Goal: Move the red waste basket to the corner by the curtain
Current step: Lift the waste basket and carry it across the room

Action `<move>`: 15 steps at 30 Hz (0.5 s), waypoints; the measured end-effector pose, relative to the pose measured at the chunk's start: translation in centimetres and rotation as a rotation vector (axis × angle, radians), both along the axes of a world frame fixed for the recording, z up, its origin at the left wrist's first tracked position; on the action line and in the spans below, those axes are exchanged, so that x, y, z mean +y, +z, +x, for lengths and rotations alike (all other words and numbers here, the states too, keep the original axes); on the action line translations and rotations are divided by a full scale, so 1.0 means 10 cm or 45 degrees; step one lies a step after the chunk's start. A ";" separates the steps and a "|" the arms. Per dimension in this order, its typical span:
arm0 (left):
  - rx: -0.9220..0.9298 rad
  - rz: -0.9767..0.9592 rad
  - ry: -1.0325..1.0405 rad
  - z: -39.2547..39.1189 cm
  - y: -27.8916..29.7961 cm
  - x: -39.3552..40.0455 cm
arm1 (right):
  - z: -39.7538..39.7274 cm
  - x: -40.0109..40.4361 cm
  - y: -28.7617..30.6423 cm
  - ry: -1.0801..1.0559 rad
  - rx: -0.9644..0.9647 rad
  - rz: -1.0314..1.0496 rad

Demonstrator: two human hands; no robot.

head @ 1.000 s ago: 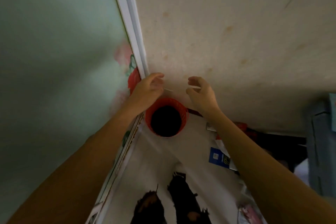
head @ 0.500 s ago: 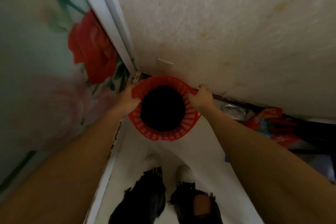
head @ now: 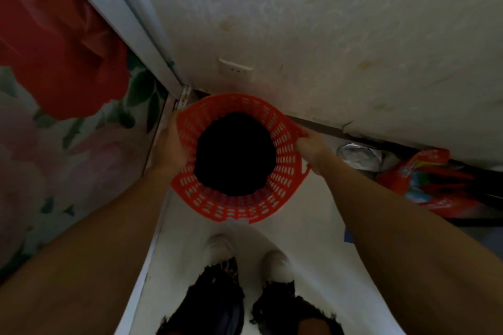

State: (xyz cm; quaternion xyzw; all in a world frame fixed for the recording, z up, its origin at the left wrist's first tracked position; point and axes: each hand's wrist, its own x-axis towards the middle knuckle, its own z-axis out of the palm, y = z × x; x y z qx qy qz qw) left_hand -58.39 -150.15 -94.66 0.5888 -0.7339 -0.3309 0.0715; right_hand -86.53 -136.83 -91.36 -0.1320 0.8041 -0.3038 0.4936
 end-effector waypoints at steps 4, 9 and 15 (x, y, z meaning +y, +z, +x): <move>-0.171 0.081 0.027 0.00 -0.07 -0.08 | 0.00 -0.07 0.01 0.034 -0.121 -0.028; 0.081 0.148 0.025 -0.15 0.50 0.04 | -0.03 -0.02 0.39 -0.064 -0.204 -0.066; -0.100 0.148 -0.029 -0.14 1.86 0.19 | -0.04 0.23 1.65 0.025 -0.206 -0.083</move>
